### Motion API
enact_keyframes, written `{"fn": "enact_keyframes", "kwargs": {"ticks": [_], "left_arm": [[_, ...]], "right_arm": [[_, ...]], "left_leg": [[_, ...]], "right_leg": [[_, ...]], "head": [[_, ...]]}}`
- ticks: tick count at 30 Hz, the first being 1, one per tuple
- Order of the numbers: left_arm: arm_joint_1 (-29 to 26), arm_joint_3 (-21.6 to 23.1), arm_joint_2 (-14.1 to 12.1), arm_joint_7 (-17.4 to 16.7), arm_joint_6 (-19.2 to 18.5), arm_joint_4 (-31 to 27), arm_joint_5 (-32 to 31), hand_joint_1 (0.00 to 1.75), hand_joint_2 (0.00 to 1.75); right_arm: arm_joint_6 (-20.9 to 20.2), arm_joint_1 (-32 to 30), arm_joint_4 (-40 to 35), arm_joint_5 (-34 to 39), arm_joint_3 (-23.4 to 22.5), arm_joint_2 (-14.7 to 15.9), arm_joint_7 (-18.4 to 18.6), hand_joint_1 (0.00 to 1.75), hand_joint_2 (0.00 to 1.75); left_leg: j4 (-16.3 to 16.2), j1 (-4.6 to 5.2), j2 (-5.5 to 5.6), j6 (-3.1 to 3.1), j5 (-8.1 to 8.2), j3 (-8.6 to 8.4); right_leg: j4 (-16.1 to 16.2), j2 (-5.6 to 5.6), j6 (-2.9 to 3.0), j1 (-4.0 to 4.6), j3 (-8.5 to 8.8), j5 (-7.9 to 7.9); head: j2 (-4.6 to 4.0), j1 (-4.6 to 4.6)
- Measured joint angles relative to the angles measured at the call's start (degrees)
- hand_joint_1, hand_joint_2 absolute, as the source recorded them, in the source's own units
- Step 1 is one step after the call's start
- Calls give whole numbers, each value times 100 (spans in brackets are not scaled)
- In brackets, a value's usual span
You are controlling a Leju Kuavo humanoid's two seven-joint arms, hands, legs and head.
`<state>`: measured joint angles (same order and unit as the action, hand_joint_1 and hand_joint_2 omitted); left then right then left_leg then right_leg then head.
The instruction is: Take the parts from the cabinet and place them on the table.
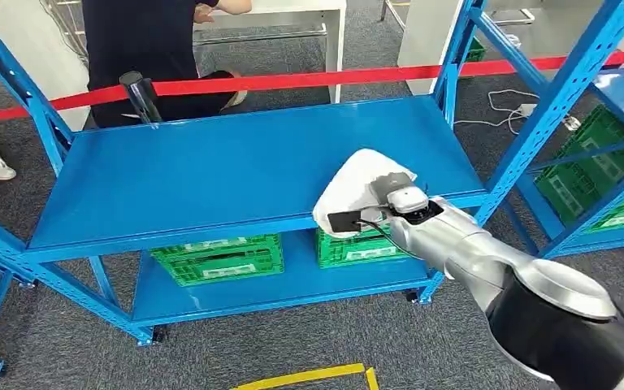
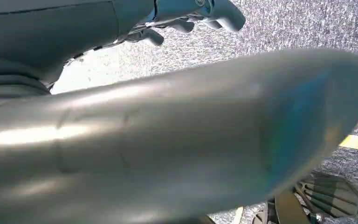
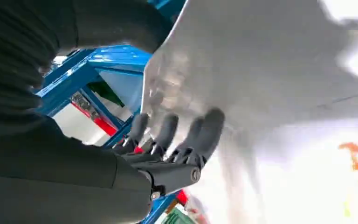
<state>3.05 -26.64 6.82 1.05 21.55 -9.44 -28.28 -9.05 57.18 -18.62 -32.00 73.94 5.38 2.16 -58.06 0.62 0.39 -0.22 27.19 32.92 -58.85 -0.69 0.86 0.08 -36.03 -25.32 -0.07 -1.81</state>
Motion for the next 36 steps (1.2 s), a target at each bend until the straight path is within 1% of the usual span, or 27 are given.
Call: {"fn": "enact_keyframes", "kwargs": {"ticks": [8, 17, 22, 23, 33, 36], "left_arm": [[5, -26, -2, -2, 0, 0, -9, 0, 0], [1, -77, -2, 0, 0, 2, 2, 0, 0], [2, -83, -2, 0, 0, 0, 2, 0, 0], [1, -85, 0, 13, 0, 2, 2, 0, 175], [1, -87, 0, 92, 0, 2, 2, 0, 175], [0, -100, 0, 149, 0, 2, 2, 0, 175]], "right_arm": [[-4, 55, 2, 31, -17, 13, -13, 175, 175], [-50, 73, 2, 33, -17, 13, -9, 175, 175], [22, 72, 2, 70, -20, 13, -2, 175, 175], [77, 72, 2, 88, -22, 11, 2, 175, 175], [345, 119, -9, 326, -168, -11, -11, 175, 175], [520, 234, -85, 498, -277, -11, -63, 175, 175]], "left_leg": [[2, -1, 4, 11, 32, -91], [0, 0, 12, 14, 33, -114], [0, 0, 11, 18, 36, -118], [0, 0, 11, 19, 37, -118], [0, 0, 11, 20, 37, -115], [0, 0, 11, 19, 37, -112]], "right_leg": [[4, 4, -20, 1, 99, -33], [16, 15, -23, 0, 136, -33], [22, 15, -25, 1, 141, -34], [22, 15, -25, 1, 141, -35], [22, 19, -27, 0, 141, -33], [22, 18, -28, 0, 137, -33]], "head": [[0, 0], [0, 0], [0, 2], [0, 0], [0, 0], [0, 2]]}}
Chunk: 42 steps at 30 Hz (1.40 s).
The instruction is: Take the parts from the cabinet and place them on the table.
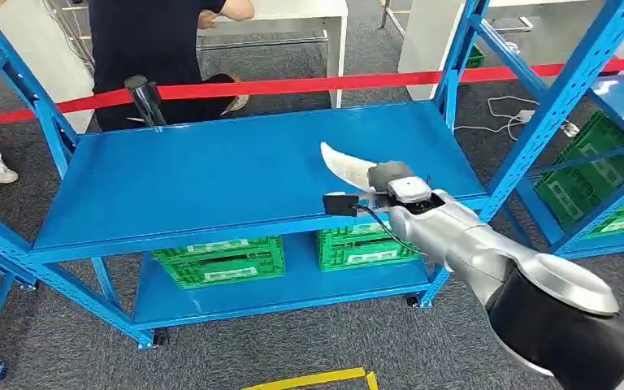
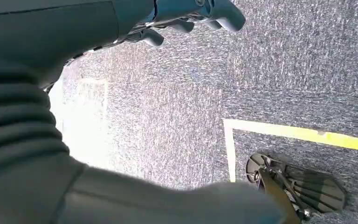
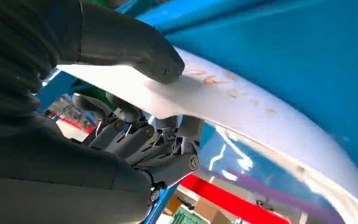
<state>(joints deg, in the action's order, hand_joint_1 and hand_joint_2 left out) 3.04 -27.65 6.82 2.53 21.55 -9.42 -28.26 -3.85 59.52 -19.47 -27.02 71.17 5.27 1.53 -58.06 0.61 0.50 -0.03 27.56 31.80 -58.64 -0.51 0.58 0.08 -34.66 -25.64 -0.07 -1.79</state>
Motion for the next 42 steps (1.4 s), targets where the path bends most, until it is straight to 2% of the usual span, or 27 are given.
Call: {"fn": "enact_keyframes", "kwargs": {"ticks": [8, 13, 20, 25, 31, 36, 42], "left_arm": [[0, -52, 0, 15, 0, -2, 0, 0, 175], [0, -74, 0, 72, 0, -2, 0, 0, 175], [3, -74, 4, 77, 0, -2, -55, 0, 175], [12, -77, 9, 77, 0, -2, -114, 0, 175], [15, -74, 15, 87, 0, -7, -157, 0, 175], [34, -77, 22, 105, 0, -13, -173, 0, 175], [80, -74, 24, 107, 0, -17, -182, 0, 175]], "right_arm": [[567, 574, -646, 184, -563, 42, 61, 175, 175], [621, 823, -1798, -28, -1219, 131, 385, 175, 175], [776, 828, -3358, -417, -1738, 157, 394, 175, 175], [958, 460, -4736, -1034, -1812, 157, 457, 175, 175], [1213, -187, -6152, -1530, -1780, 175, 306, 175, 175], [1235, -446, -6739, -1666, -1720, 221, 256, 175, 175], [1263, -553, -6990, -1687, -1694, 275, 232, 175, 175]], "left_leg": [[0, 0, -2, -1, 0, 2], [1, 0, -6, -1, 1, 3], [1, -1, -4, -3, 3, 5], [2, -1, -6, -6, 7, 2], [2, -1, -4, -6, 12, 3], [1, -1, -6, -3, 14, 3], [1, -1, -5, -3, 14, 3]], "right_leg": [[-1, -3, 0, 1, -7, 0], [-1, -7, 1, 2, -9, -1], [0, -6, 2, 2, -10, -4], [0, -8, 3, 3, -10, -7], [0, -7, 0, 3, -10, -13], [1, -8, 0, 2, -10, -14], [1, -7, 0, 2, -10, -13]], "head": [[0, 0], [0, 0], [0, 0], [0, -2], [0, -2], [0, -2], [0, -2]]}}
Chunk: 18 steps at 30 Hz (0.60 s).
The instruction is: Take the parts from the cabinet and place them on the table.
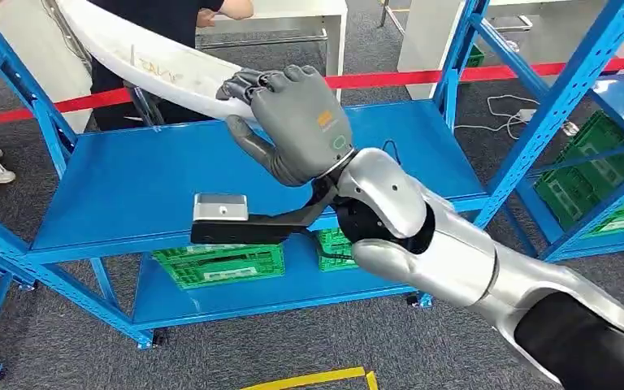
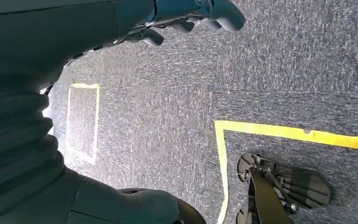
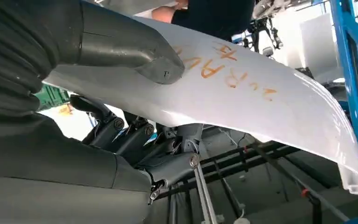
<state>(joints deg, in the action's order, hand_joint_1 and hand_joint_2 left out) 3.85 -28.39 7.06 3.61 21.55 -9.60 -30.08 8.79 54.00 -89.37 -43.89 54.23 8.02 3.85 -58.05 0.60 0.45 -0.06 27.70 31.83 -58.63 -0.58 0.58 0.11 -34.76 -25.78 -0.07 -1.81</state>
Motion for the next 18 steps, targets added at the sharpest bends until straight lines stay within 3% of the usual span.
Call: {"fn": "enact_keyframes", "kwargs": {"ticks": [9, 17, 18], "left_arm": [[10, -96, 4, 151, 0, 0, 142, 0, 175], [35, -125, 15, -55, 0, 0, 131, 0, 175], [40, -142, 13, -76, 0, 0, 133, 0, 175]], "right_arm": [[61, -211, -66, 4, 0, 35, -52, 175, 175], [129, -310, -66, 7, -20, 39, -160, 175, 175], [133, -324, -66, 0, -22, 39, -177, 175, 175]], "left_leg": [[0, 0, 0, -1, 1, 0], [0, 0, 0, 0, 1, 1], [-25, 36, -1, 30, 20, 8]], "right_leg": [[0, 0, 0, 1, 0, -1], [0, 0, 0, 0, 0, 0], [16, 1, -25, -13, 2, 9]], "head": [[0, 0], [0, 0], [0, 0]]}}
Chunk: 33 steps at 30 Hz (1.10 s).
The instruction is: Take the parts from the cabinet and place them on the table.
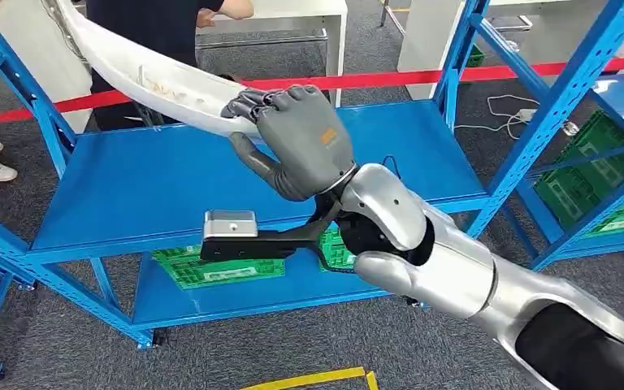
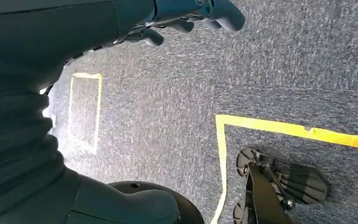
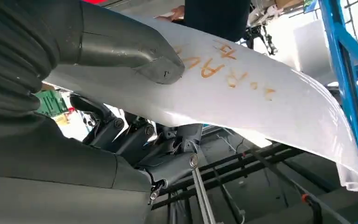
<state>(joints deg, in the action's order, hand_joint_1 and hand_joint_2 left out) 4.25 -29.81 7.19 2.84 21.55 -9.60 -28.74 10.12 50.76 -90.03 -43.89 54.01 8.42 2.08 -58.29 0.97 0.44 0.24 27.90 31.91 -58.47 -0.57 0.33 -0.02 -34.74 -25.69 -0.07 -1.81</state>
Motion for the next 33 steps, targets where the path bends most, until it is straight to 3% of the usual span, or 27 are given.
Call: {"fn": "enact_keyframes", "kwargs": {"ticks": [3, 5, 6, 7, 9, 10, 11, 12, 13, 15, 16, 17, 19, 21, 22, 23, 24, 26, 27, 28, 30, 31, 32, 33], "left_arm": [[7, -18, 0, -57, 0, 0, 15, 0, 175], [8, -59, 2, -94, 0, 0, 15, 0, 175], [7, -68, 15, -94, 0, 0, 15, 0, 175], [8, -83, 15, -92, 0, -2, 20, 0, 175], [5, -98, 17, -83, 0, -2, 28, 0, 175], [0, -101, 22, -83, 0, -2, 31, 0, 175], [-4, -101, 22, -81, 0, 0, 31, 0, 175], [-6, -103, 22, -81, 0, 0, 31, 0, 175], [-6, -103, 22, -81, 0, 0, 31, 0, 175], [-1, -103, 31, -79, 0, 0, 31, 0, 175], [0, -103, 24, -79, 0, -2, 31, 0, 175], [1, -103, 33, -79, 0, -7, 31, 0, 175], [1, -105, 33, -74, 0, -7, 20, 0, 175], [-3, -105, 31, -74, 0, -7, -7, 0, 175], [-1, -105, 31, -79, 0, -9, -9, 0, 175], [6, -105, 31, -79, 0, -9, -30, 0, 175], [13, -105, 28, -79, 0, -9, -68, 0, 175], [17, -103, 28, -92, 0, -13, -142, 0, 175], [19, -103, 28, -98, 0, -13, -185, 0, 175], [24, -98, 28, -112, 0, -13, -241, 0, 175], [54, -85, 26, -138, 0, -24, -314, 0, 175], [85, -85, 24, -144, 0, -33, -328, 0, 175], [110, -83, 15, -149, 0, -37, -341, 0, 175], [119, -81, 15, -149, 0, -37, -350, 0, 175]], "right_arm": [[-24, -47, 0, -4, -4, 0, -88, 175, 175], [-72, -77, 0, 2, -28, 0, -129, 175, 175], [-109, -84, 0, 2, -44, 0, -144, 175, 175], [-142, -80, 0, 2, -48, 0, -153, 175, 175], [-199, -99, 0, 0, -50, 0, -169, 175, 175], [-205, -121, 2, 0, -50, 2, -169, 175, 175], [-214, -142, 2, 2, -50, 2, -166, 175, 175], [-225, -159, 7, 2, -50, 9, -158, 175, 175], [-227, -161, 9, 2, -50, 11, -158, 175, 175], [-232, -148, 9, 2, -50, 11, -158, 175, 175], [-238, -148, 9, 0, -55, 11, -158, 175, 175], [-260, -154, 9, 2, -55, 9, -158, 175, 175], [-302, -155, 15, -13, -74, 11, -118, 175, 175], [-339, -158, 15, -55, -74, 11, -96, 175, 175], [-367, -159, 13, -90, -74, 9, -66, 175, 175], [-407, -161, 13, -142, -77, 11, -42, 175, 175], [-422, -188, 13, -190, -76, 13, -7, 175, 175], [-476, -273, 13, -301, -76, 17, 69, 175, 175], [-492, -310, 9, -351, -79, 28, 113, 175, 175], [-505, -336, -4, -398, -90, 48, 162, 175, 175], [-507, -354, -71, -446, -146, 98, 220, 175, 175], [-509, -353, -109, -457, -182, 118, 238, 175, 175], [-516, -358, -153, -466, -223, 147, 242, 175, 175], [-529, -358, -166, -468, -232, 162, 236, 175, 175]], "left_leg": [[-3, 1, -2, 20, 7, 2], [41, -4, -1, 62, -68, -7], [123, -71, -26, 91, -137, -34], [153, -65, -31, 113, -168, -30], [138, -66, -52, 125, -178, 19], [113, -66, -58, 123, -179, 48], [88, -70, -61, 121, -180, 80], [56, -81, -62, 115, -182, 112], [18, -96, -61, 97, -185, 150], [-79, -133, -56, 39, -173, 227], [-123, -131, -50, -12, -168, 273], [-142, -122, -27, -62, -179, 302], [-139, -114, -8, -146, -229, 320], [-153, -139, -10, -227, -223, 390], [-267, -147, -19, -251, -67, 416], [-565, -148, -19, -274, 209, 525], [-1030, -153, -20, -297, 514, 683], [-1740, -153, -20, -315, 847, 878], [-1804, -153, -20, -305, 818, 837], [-1628, -153, -19, -290, 674, 676], [-770, -150, -19, -235, 318, 70], [-249, -146, -17, -200, 335, -285], [-76, -104, -15, -182, 412, -412], [-95, -73, -2, -159, 317, -338]], "right_leg": [[2, 0, -21, -9, 2, 2], [20, -4, -66, -13, 14, 49], [-12, 2, -80, -3, -5, -13], [-174, 14, -104, 1, -69, -182], [-1027, 16, -137, -18, -420, -685], [-1472, 16, -152, -30, -604, -864], [-1753, 18, -165, -44, -714, -922], [-1750, 20, -180, -62, -691, -842], [-1457, 25, -198, -81, -520, -648], [-455, 45, -242, -127, 56, -258], [-184, 32, -237, -111, 190, -410], [-271, -15, -142, -67, 133, -252], [-238, -25, -60, -75, 99, -285], [-187, -7, 56, -93, 61, -208], [-180, 7, 93, -93, 39, -177], [-180, 7, 130, -93, -2, -140], [-182, 10, 145, -88, -58, -99], [-186, 16, 151, -67, -172, -11], [-188, 16, 148, -60, -232, 35], [-190, 16, 142, -52, -293, 88], [-190, 14, 115, -43, -403, 188], [-197, 16, 93, -44, -427, 236], [-179, 13, 47, -37, -446, 284], [-153, 27, 11, -48, -423, 323]], "head": [[0, 0], [0, -2], [0, -2], [0, 18], [0, 24], [0, 24], [0, 24], [0, 24], [0, 24], [0, 24], [0, 24], [0, 22], [0, 15], [0, 24], [0, 17], [0, 13], [0, 15], [0, 15], [0, 15], [0, 15], [0, 15], [0, 18], [0, 26], [0, 20]]}}
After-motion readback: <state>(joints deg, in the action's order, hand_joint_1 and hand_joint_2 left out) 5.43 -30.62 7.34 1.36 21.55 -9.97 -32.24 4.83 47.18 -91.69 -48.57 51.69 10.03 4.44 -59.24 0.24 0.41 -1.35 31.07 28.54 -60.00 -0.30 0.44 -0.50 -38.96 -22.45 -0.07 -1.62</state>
